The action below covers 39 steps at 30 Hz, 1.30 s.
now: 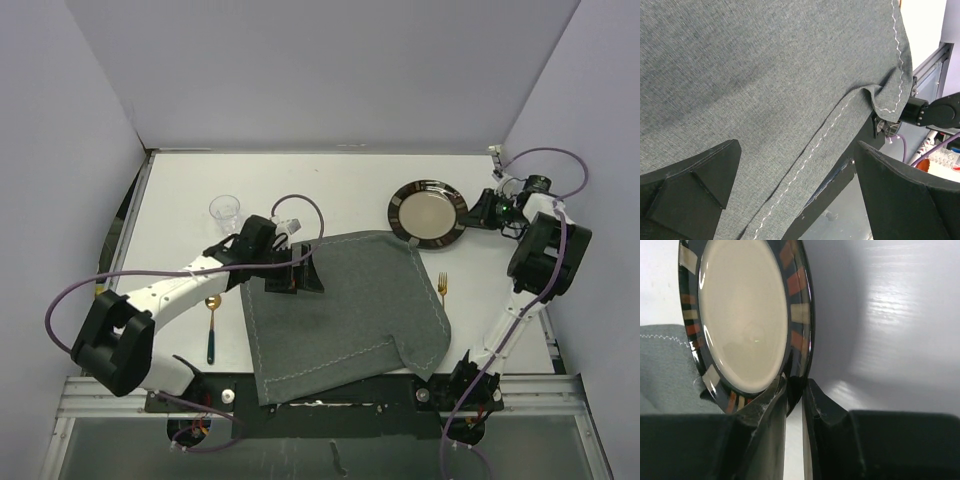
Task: Set the dinner table for one person
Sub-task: Move the plate to the center of the board.
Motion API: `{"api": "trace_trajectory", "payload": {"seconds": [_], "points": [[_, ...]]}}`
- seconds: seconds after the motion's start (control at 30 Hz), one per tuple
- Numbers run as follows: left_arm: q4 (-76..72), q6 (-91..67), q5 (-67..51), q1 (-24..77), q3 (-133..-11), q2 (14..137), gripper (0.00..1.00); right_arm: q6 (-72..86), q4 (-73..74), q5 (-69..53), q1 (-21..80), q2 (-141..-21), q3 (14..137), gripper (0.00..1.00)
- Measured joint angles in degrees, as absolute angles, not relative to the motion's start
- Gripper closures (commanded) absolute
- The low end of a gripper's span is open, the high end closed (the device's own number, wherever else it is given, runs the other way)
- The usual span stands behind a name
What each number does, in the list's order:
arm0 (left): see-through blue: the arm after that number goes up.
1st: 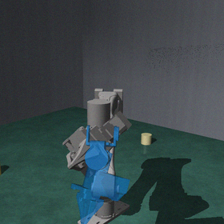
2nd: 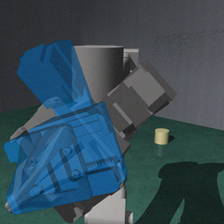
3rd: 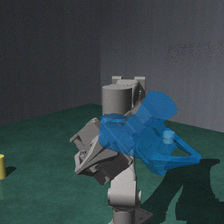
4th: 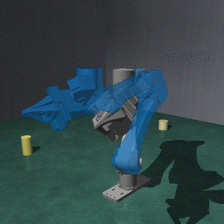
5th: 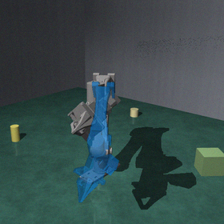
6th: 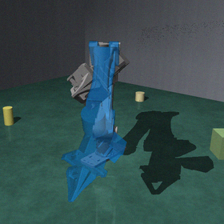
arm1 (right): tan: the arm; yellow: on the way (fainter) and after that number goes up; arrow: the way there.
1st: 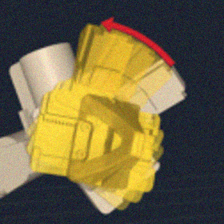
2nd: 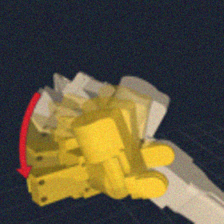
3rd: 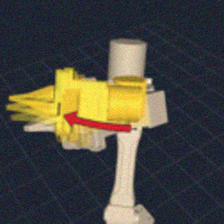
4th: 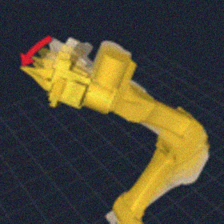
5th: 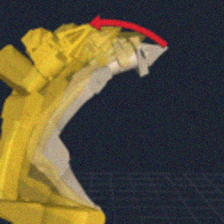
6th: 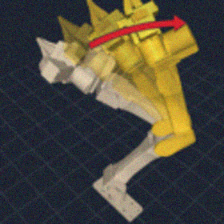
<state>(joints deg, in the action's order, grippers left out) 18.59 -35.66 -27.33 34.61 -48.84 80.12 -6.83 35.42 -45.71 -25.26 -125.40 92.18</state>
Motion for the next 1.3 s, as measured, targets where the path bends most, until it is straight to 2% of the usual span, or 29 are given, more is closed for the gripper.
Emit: {"api": "trace_trajectory", "payload": {"seconds": [0.27, 1.13, 1.3], "points": [[18.61, -33.36, -27.86, 33.23, -52.25, 84.47, 0.02, -12.38, 36.03, -41.32, -27.77, -118.45, 90.13, 1.00], [21.65, -29.47, -32.53, 32.49, -57.34, 90.24, 0.02, -15.73, 34.50, -41.65, -35.70, -118.93, 83.44, 1.00], [21.74, -29.23, -33.50, 32.40, -57.95, 91.26, 0.02, -15.38, 34.54, -41.56, -35.88, -118.96, 83.44, 0.93]]}}
